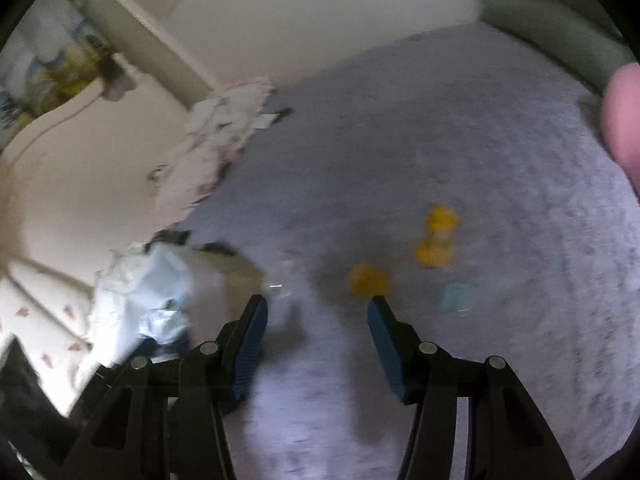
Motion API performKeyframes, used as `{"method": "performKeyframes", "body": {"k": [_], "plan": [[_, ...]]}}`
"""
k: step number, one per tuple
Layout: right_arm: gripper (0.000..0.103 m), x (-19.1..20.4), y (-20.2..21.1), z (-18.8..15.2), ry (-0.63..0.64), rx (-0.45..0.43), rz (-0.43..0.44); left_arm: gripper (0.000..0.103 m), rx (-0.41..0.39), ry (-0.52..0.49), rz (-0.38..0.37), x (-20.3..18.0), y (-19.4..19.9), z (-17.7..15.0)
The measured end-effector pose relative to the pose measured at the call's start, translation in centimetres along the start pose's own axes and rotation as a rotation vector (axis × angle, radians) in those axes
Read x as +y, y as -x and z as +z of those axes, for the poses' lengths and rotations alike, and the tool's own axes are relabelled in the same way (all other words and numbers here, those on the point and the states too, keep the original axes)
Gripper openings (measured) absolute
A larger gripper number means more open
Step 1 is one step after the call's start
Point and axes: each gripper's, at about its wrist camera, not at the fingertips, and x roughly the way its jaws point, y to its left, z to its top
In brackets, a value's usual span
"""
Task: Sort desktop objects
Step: 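Move both open grippers to the orange jelly cups on the bed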
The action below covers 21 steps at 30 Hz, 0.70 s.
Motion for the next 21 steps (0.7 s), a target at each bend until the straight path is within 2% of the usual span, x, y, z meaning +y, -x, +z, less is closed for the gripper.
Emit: {"method": "performKeyframes", "body": {"k": [1,2,4,7,10,13,15,17,19,20,21], "plan": [[0.071,-0.9,-0.4,0.3,0.001,0.021,-0.035,0.080,0.012,-0.021,0.004,-0.8,-0.9,0.9],[0.073,-1.7,-0.6,0.6,0.002,0.026,-0.065,0.080,0.033,-0.041,0.009,-1.6,-2.1,1.9],[0.073,-3.3,-0.9,1.2,0.005,-0.004,-0.124,0.080,0.066,-0.083,0.024,-2.9,-4.2,3.2],[0.073,-5.4,-1.8,2.1,-0.021,-0.019,-0.145,0.080,0.091,-0.115,-0.007,-3.9,-7.4,4.0],[0.073,-7.2,-4.7,3.6,-0.070,0.050,-0.137,0.079,0.167,-0.075,-0.059,-3.6,-10.9,3.8],[0.073,-7.3,-6.9,4.7,-0.065,0.048,-0.173,0.079,0.214,-0.044,-0.097,-3.1,-13.5,3.1],[0.077,-7.4,-8.1,5.2,-0.068,0.038,-0.160,0.079,0.230,-0.009,-0.083,-2.4,-14.6,2.7],[0.087,-8.4,-9.5,4.8,-0.092,0.039,-0.128,0.079,0.261,0.027,-0.052,-1.6,-15.6,2.1],[0.087,-10.0,-10.4,4.2,-0.137,0.063,-0.117,0.079,0.287,0.032,-0.034,-1.3,-16.5,1.5],[0.087,-10.8,-10.6,4.5,-0.203,0.075,-0.153,0.079,0.286,0.029,-0.015,-1.3,-16.7,1.1],[0.087,-11.2,-10.0,4.4,-0.244,0.033,-0.151,0.079,0.277,0.030,-0.003,-1.3,-16.7,0.9]]}}
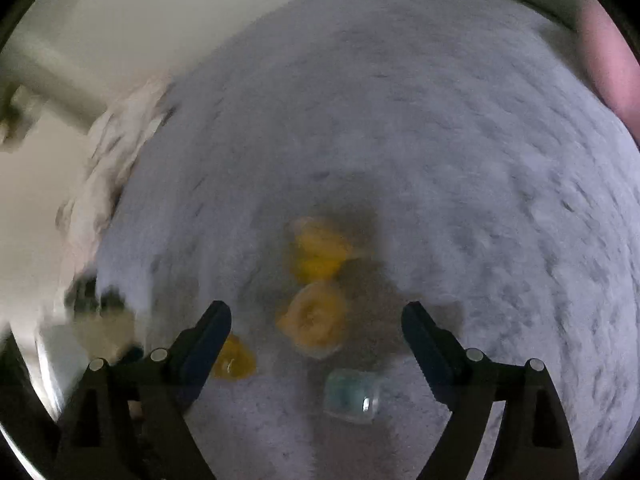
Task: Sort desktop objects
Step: 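Move both open grippers to the orange jelly cups on the bed, then grasp an orange jelly cup with the left gripper while the right grasps another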
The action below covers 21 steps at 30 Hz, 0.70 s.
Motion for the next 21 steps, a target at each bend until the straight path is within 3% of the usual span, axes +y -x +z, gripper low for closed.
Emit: {"method": "performKeyframes", "body": {"k": [1,3,6,7,8,10,14,19,21], "plan": [[0.087,-0.2,0.6,-0.1,-0.005,-0.035,0.026,0.079,0.006,-0.020,0.016,-0.3,-0.1,0.0],[0.087,0.2,0.4,-0.4,0.032,-0.006,0.019,0.079,-0.034,-0.098,0.034,-1.3,0.5,-0.8],[0.087,0.9,-0.6,-1.3,0.058,-0.008,0.010,0.079,-0.043,-0.164,-0.046,-2.5,0.5,-2.3],[0.080,1.3,-1.3,-1.8,0.073,0.018,-0.012,0.079,-0.036,-0.181,-0.059,-3.0,0.3,-2.7],[0.064,1.6,-1.9,-2.0,0.086,0.029,-0.025,0.079,-0.038,-0.187,-0.052,-3.2,0.2,-2.8],[0.052,2.1,-2.7,-2.5,0.102,0.039,-0.038,0.079,-0.045,-0.196,-0.037,-3.5,-0.1,-2.9],[0.051,2.1,-4.1,-2.8,0.138,0.005,-0.108,0.079,-0.070,-0.169,-0.072,-2.5,-1.3,-2.8],[0.051,2.0,-4.9,-2.8,0.176,-0.047,-0.120,0.076,-0.079,-0.098,-0.191,-1.0,-3.4,-3.2],[0.051,2.2,-5.0,-3.0,0.195,-0.064,-0.135,0.076,-0.113,-0.088,-0.204,-0.7,-3.4,-3.2]]}}
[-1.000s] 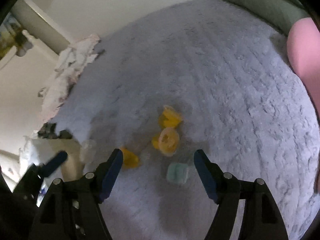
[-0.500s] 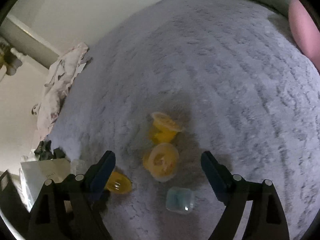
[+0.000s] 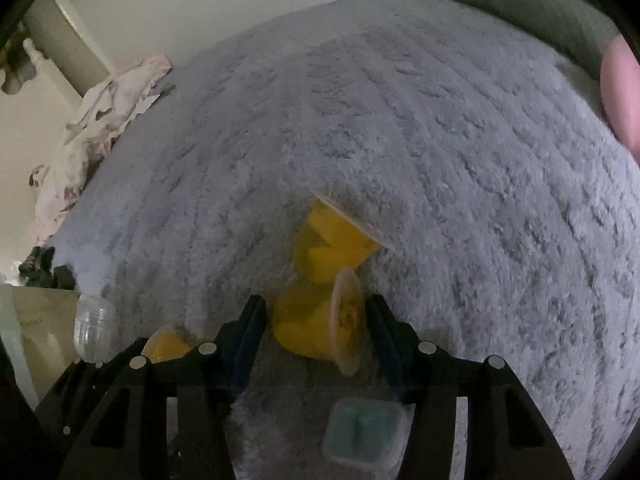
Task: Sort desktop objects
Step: 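Grasp an orange jelly cup with the left gripper while the right grasps another, then carry both jelly cups into the white paper bag and open both grippers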
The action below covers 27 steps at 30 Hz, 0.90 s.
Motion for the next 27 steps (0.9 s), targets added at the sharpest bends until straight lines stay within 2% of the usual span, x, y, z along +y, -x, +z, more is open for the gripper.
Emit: {"method": "performKeyframes", "body": {"k": [3,4,5,9,12,14,17,22,25,27], "plan": [[0.050,0.0,0.0,-0.2,0.002,-0.017,-0.004,0.071,-0.041,0.004,0.000,-0.2,-0.1,-0.1],[0.044,0.1,-0.1,-0.2,0.002,-0.020,-0.008,0.057,-0.057,0.004,0.001,-0.2,-0.2,-0.1],[0.044,0.0,0.0,-0.1,-0.003,-0.021,-0.007,0.051,-0.069,0.004,0.007,-0.3,-0.1,-0.1],[0.044,-1.1,0.4,0.3,-0.049,0.001,0.081,0.051,-0.055,0.056,0.009,0.2,0.0,0.4],[0.043,-1.8,1.3,0.6,-0.089,0.018,0.176,0.051,-0.059,0.084,0.047,0.2,1.9,0.7],[0.043,-2.1,2.5,0.7,-0.103,0.010,0.258,0.051,-0.103,0.064,0.095,-0.2,4.5,1.1],[0.043,-1.6,4.6,0.8,-0.101,-0.027,0.328,0.051,-0.202,0.040,0.159,-1.2,9.0,1.7],[0.043,0.8,9.0,0.8,-0.058,-0.098,0.491,0.051,-0.293,0.022,0.265,-1.6,15.0,1.6],[0.043,2.8,11.4,0.7,-0.019,-0.147,0.588,0.051,-0.335,0.045,0.321,-0.5,17.7,1.3],[0.043,4.2,12.7,0.5,0.015,-0.159,0.660,0.051,-0.375,0.071,0.385,0.8,19.7,0.9]]}}
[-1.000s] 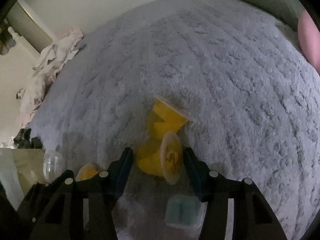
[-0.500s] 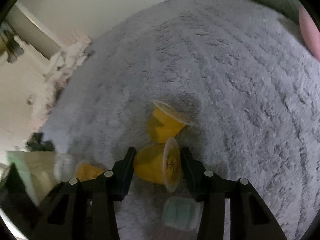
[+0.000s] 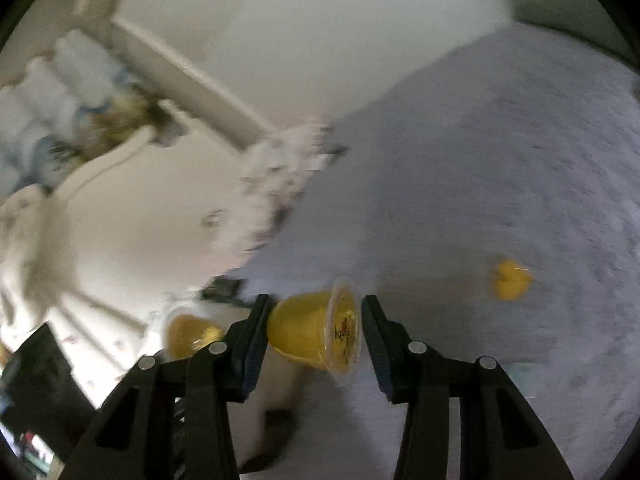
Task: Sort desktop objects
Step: 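Carry both jelly cups into the white paper bag and open both grippers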
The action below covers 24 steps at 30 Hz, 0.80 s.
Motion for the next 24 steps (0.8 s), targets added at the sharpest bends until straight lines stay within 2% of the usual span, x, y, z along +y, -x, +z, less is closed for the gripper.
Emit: {"method": "performKeyframes", "body": {"k": [2,5,10,11,14,19,22,24], "plan": [[0.043,2.4,-0.4,-0.6,0.045,0.009,0.063,0.051,-0.026,0.033,0.093,2.2,1.1,0.2],[0.043,5.4,-2.0,-1.8,0.118,0.031,0.093,0.051,-0.026,0.097,0.195,5.7,2.4,-0.2],[0.043,9.4,-5.6,-4.5,0.212,0.122,0.211,0.051,0.093,0.194,0.439,11.5,3.3,-2.0],[0.043,10.0,-6.1,-5.1,0.226,0.130,0.229,0.051,0.113,0.217,0.466,12.5,3.4,-2.5],[0.043,11.9,-7.6,-6.8,0.295,0.139,0.252,0.051,0.185,0.295,0.499,15.6,2.4,-3.9],[0.043,13.2,-10.2,-9.6,0.373,0.185,0.239,0.051,0.357,0.388,0.535,19.1,-2.3,-6.4],[0.043,13.0,-12.3,-10.9,0.387,0.228,0.198,0.051,0.462,0.405,0.539,19.0,-4.5,-7.9],[0.040,12.7,-13.2,-11.6,0.390,0.242,0.181,0.051,0.503,0.414,0.528,18.9,-5.0,-8.6]]}}
